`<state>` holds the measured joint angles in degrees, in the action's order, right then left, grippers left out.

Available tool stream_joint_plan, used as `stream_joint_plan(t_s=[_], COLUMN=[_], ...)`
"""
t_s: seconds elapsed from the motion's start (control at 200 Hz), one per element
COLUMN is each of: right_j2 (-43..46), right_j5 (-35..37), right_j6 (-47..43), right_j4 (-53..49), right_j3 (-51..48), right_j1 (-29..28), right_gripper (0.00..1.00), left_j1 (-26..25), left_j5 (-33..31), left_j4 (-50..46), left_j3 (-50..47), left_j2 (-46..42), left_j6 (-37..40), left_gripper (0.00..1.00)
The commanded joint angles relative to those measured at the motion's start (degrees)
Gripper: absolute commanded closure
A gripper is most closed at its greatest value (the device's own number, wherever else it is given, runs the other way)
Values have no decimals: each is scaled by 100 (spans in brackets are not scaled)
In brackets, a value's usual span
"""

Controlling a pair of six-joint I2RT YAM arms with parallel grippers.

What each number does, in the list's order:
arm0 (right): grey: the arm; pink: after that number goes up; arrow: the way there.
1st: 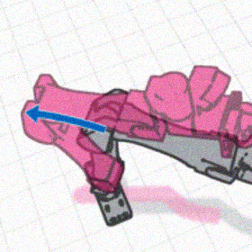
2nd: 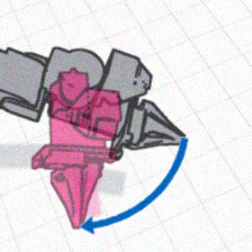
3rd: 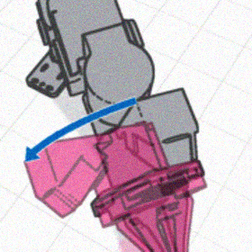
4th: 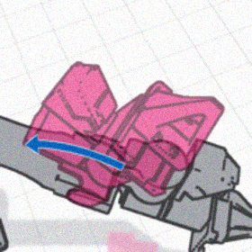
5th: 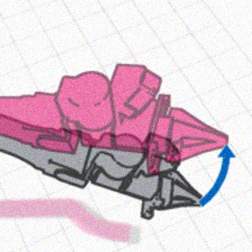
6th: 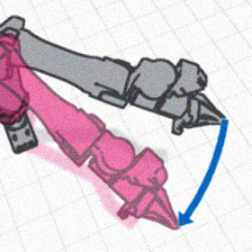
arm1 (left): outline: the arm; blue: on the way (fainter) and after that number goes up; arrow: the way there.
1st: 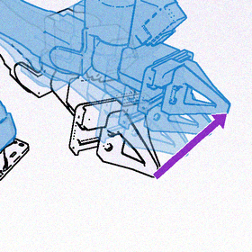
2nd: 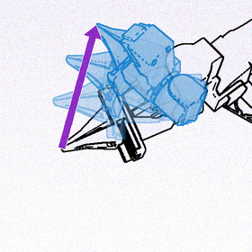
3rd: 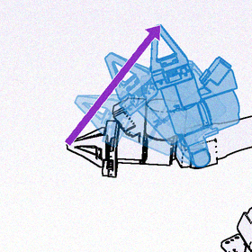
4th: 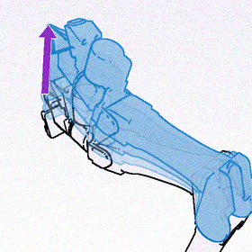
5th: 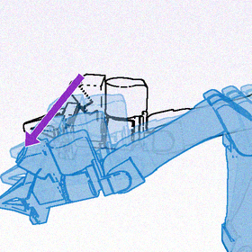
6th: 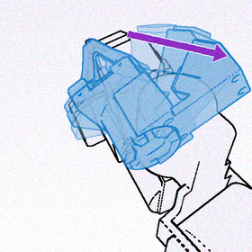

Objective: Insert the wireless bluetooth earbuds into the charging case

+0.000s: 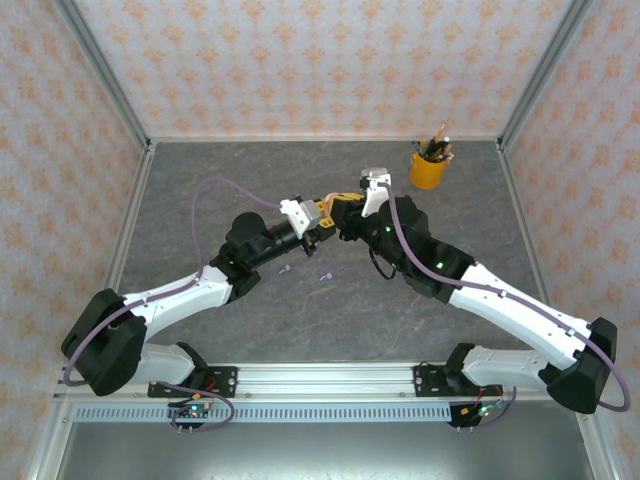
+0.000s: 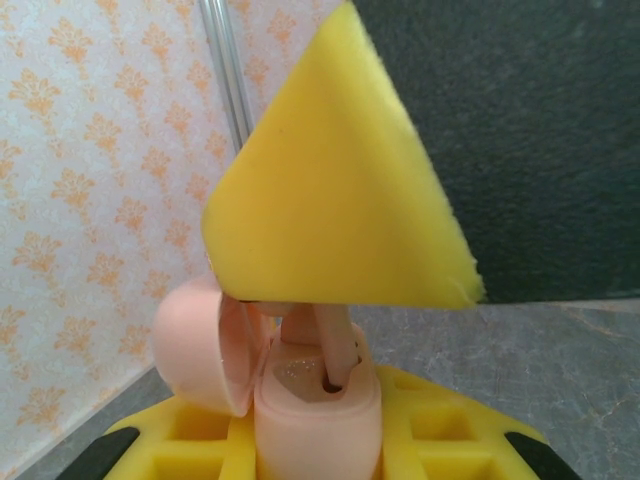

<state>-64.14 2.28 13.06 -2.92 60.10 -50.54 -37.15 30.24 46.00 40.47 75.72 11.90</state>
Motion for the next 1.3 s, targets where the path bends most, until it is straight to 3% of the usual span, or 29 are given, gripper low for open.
stream_joint_plan(t_s=[0.0,0.39,0.691,0.991,1.296], right_j2=[-13,-246,-254,-28,109], right_j5=[-114,-1092,-800,-582,-791], right_j6=[60,-288,-302,-211,-80], right_j4=[127,-397,-655,-771,-954], right_j3=[-119,101,92,316,962], right_j1=[77,78,80,79,81], right_gripper=[83,84,82,50,42], left_j1=[-62,-57,-57,-56,-58], left_j5=[97,-22,-88,-88,-132], left_j4=[304,414,437,446,480], left_j3=[181,189,172,120,6], left_j2=[-220,-207,-249,-233,-232], left_j6=[-30,-38,-48,-122,-111], left_gripper=[100,100,100,100,100])
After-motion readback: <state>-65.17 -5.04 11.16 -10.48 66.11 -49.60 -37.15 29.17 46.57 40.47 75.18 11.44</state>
